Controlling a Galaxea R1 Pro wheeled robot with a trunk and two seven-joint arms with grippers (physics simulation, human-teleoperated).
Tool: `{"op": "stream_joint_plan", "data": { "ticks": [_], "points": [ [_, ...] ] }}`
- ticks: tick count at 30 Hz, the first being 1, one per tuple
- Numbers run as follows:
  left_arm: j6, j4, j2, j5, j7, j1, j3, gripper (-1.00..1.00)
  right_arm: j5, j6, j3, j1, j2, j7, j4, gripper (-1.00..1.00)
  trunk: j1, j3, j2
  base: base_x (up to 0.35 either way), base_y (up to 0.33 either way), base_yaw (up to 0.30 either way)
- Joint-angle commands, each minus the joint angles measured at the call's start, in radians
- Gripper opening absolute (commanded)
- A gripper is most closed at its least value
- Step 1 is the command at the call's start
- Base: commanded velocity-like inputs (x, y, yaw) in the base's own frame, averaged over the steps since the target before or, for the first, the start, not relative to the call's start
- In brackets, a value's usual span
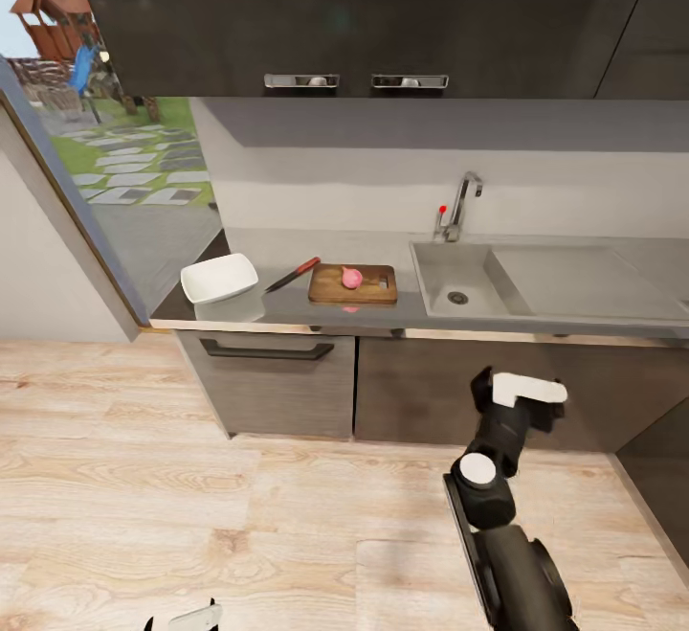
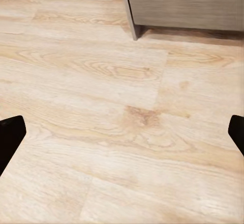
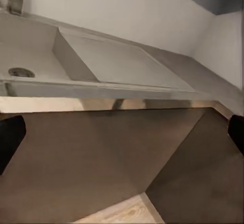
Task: In the kitchen, take the Vidalia onion out of the sink, dice it on the chopping board with the paring knife, put the diced onion into the bowl on the countertop, then place both the paring knife and the chopping board into the sink.
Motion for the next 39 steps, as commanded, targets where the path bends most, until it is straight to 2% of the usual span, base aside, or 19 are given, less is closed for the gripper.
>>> {"op": "stream_joint_plan", "data": {
  "ticks": [1,2,4,5,8,11,12,17,18,23,24,25,31,32,34,35,36,38,39],
  "points": [
    [-0.005,0.004,0.0,0.003,0.004,-0.002,-0.007,1.0,0.005,0.058,0.015,-0.062,0.0,-0.011,0.001,1.0,0.001,-0.002,-0.002,0.0,0.0,0.0],
    [-0.005,0.004,0.0,0.003,0.003,-0.002,-0.007,1.0,0.002,0.109,0.024,-0.13,0.0,-0.016,0.002,1.0,0.001,-0.002,-0.002,0.0,0.0,0.0],
    [-0.005,0.004,0.0,0.003,0.003,-0.002,-0.007,1.0,-0.009,0.18,0.032,-0.219,0.0,-0.019,0.005,1.0,0.001,-0.002,-0.002,0.0,0.0,0.0],
    [-0.005,0.004,0.0,0.003,0.002,-0.002,-0.007,1.0,-0.036,0.244,0.036,-0.301,0.0,-0.018,0.008,1.0,0.001,-0.002,-0.002,0.0,0.0,0.0],
    [-0.004,0.004,0.0,0.003,0.003,-0.002,-0.007,1.0,-0.114,0.343,0.039,-0.45,0.0,-0.007,0.028,1.0,0.001,-0.002,-0.002,0.0,0.0,0.0],
    [-0.004,0.004,0.0,0.003,0.003,-0.002,-0.007,1.0,-0.247,0.449,0.04,-0.669,0.0,0.039,0.152,1.0,0.001,-0.002,-0.002,0.044,0.0,0.0],
    [-0.004,0.004,0.0,0.003,0.003,-0.002,-0.007,1.0,-0.303,0.468,0.04,-0.751,0.0,0.076,0.251,1.0,0.001,-0.002,-0.002,0.163,0.0,0.0],
    [-0.004,0.004,0.0,0.003,0.004,-0.002,-0.007,1.0,-0.385,0.483,0.039,-0.864,0.0,0.204,0.461,1.0,0.001,-0.002,-0.002,0.23,0.0,0.0],
    [-0.004,0.004,0.0,0.003,0.004,-0.002,-0.007,1.0,-0.401,0.485,0.04,-0.889,0.0,0.309,0.529,1.0,0.001,-0.002,-0.002,0.283,0.036,0.0],
    [-0.001,0.004,0.0,0.003,0.004,-0.002,-0.007,1.0,-0.405,0.489,0.04,-0.903,0.0,0.515,0.569,1.0,0.001,-0.002,-0.002,0.295,0.064,0.0],
    [0.002,0.004,0.0,0.003,0.004,-0.002,-0.007,1.0,-0.404,0.496,0.04,-0.905,0.0,0.641,0.574,1.0,0.001,-0.002,-0.002,0.301,0.08,0.0],
    [0.003,0.004,0.0,0.003,0.004,-0.002,-0.007,1.0,-0.403,0.503,0.04,-0.906,-0.003,0.723,0.574,1.0,0.001,-0.002,-0.002,0.301,0.083,0.0],
    [0.004,0.004,0.001,0.003,0.004,-0.002,-0.007,1.0,-0.383,0.51,0.041,-0.928,-0.054,0.924,0.572,1.0,0.001,-0.002,-0.002,0.302,0.088,0.0],
    [0.016,0.004,0.002,0.004,0.004,-0.002,-0.006,1.0,-0.35,0.511,0.042,-0.968,-0.062,1.016,0.572,1.0,0.001,-0.002,-0.002,0.281,0.154,0.0],
    [0.079,0.004,0.006,0.004,0.004,-0.002,-0.006,1.0,-0.276,0.511,0.06,-0.997,-0.064,1.151,0.572,1.0,0.001,-0.002,-0.002,0.241,0.193,0.0],
    [0.098,0.004,0.008,0.004,0.004,-0.002,-0.006,1.0,-0.254,0.511,0.066,-1.001,-0.064,1.185,0.572,1.0,0.001,-0.002,-0.002,0.21,0.216,0.0],
    [0.135,0.005,0.011,0.004,0.003,-0.002,-0.006,1.0,-0.206,0.511,0.075,-1.008,-0.064,1.249,0.572,1.0,0.001,-0.002,-0.002,0.182,0.22,0.0],
    [0.169,0.005,0.015,0.004,0.002,-0.002,-0.006,1.0,-0.158,0.509,0.08,-1.014,-0.063,1.31,0.572,1.0,0.001,-0.002,-0.002,0.161,0.197,0.0],
    [0.198,0.005,0.018,0.004,0.0,-0.002,-0.007,1.0,-0.114,0.507,0.085,-1.02,-0.062,1.366,0.572,1.0,0.001,-0.002,-0.002,0.115,0.132,0.0]
  ]
}}
